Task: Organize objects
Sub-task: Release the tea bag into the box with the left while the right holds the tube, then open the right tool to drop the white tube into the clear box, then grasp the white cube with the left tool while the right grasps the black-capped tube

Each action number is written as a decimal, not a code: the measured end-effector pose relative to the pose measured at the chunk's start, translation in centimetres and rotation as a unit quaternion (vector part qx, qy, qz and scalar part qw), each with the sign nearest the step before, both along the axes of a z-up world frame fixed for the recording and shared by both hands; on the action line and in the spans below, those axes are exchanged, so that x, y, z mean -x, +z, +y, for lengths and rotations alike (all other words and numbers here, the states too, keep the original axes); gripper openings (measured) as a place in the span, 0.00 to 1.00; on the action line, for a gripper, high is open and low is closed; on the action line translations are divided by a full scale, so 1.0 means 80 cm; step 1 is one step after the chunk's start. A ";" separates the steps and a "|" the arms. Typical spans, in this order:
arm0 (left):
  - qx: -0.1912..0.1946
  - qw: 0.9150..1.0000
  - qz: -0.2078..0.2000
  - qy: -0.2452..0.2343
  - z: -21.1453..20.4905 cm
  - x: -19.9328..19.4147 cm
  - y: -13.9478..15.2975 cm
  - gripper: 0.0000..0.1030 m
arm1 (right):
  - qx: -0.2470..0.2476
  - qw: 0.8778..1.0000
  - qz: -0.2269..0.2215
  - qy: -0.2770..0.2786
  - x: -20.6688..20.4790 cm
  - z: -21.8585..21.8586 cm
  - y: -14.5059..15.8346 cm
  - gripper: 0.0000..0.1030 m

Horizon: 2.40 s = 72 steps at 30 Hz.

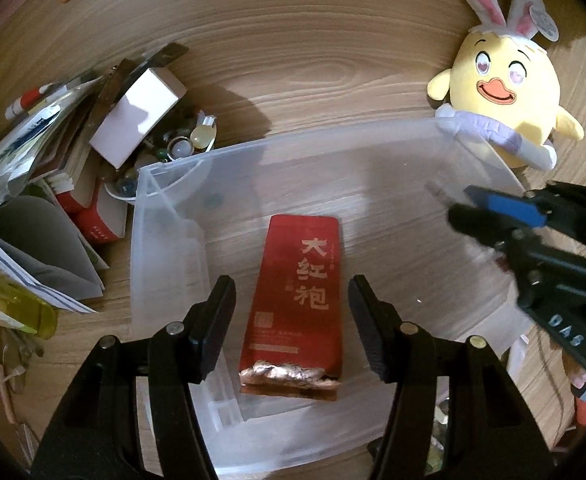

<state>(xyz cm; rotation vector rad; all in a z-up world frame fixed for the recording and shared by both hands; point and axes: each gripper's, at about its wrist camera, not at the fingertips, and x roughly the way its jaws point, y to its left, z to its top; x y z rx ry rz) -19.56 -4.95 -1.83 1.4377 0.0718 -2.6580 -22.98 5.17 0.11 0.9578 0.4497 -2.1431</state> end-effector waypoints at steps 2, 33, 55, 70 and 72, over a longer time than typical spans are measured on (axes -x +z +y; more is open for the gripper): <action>-0.006 1.000 0.002 0.000 0.000 -0.001 0.002 0.59 | -0.007 1.000 -0.001 0.004 0.000 -0.005 -0.004 0.13; 0.019 0.987 0.150 0.052 -0.001 -0.130 0.102 0.94 | 0.018 0.998 0.057 -0.011 -0.048 0.023 0.056 0.72; 0.017 0.989 0.122 0.085 -0.004 -0.255 0.052 0.96 | 0.069 0.997 0.041 0.006 -0.157 0.088 0.053 0.80; -0.022 0.994 0.078 0.069 0.013 -0.292 -0.023 0.93 | 0.060 0.996 -0.018 0.069 -0.200 0.051 0.021 0.79; -0.018 0.995 0.079 0.063 0.017 -0.293 -0.026 0.81 | 0.054 0.995 -0.018 0.084 -0.209 0.039 0.019 0.79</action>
